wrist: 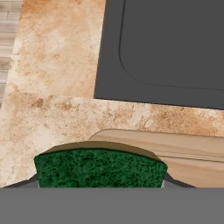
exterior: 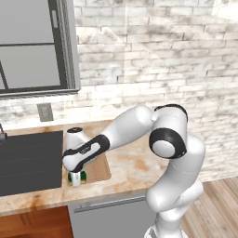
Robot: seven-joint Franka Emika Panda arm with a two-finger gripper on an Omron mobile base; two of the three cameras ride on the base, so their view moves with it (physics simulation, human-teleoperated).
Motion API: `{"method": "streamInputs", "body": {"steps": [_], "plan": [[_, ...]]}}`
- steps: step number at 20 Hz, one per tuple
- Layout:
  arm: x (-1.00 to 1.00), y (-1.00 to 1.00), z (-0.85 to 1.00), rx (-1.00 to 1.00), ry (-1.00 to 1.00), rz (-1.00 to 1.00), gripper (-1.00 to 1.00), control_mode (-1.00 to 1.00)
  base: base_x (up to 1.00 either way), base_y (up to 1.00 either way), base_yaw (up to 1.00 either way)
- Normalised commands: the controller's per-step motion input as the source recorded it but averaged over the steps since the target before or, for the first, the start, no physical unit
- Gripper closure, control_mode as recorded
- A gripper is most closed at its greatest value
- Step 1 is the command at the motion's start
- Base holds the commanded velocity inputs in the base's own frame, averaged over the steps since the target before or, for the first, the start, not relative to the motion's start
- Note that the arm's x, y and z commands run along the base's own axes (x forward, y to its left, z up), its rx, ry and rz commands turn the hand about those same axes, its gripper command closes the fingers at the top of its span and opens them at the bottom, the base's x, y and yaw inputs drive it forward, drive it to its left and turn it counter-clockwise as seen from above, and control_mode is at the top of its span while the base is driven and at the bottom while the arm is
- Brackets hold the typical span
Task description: Pick up the sponge from the counter and clean the cutting board by briefly scrubbing or pressing down on the cutting board. Once finished, release the sponge.
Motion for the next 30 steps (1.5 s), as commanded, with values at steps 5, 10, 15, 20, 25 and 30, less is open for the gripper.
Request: {"method": "streamInputs", "body": {"steps": [5,10,15,20,25,30], "plan": [[0.21,0.25,-0.04,0.00,0.02,0.00,1.00,-1.00,0.00,0.00,0.00],[0.57,0.00,-0.04,0.00,0.00,0.00,1.00,-1.00,0.00,0.00,0.00],[0.73,0.00,-0.05,0.00,0.00,0.00,1.00,-1.00,0.00,0.00,0.00],[0.81,0.00,-0.07,0.00,0.00,0.00,1.00,-1.00,0.00,0.00,0.00],[0.83,0.00,-0.04,0.00,0.00,0.00,1.00,-1.00,0.00,0.00,0.00],[0.75,-0.03,-0.02,0.00,0.00,0.00,1.00,-1.00,0.00,0.00,0.00]]}}
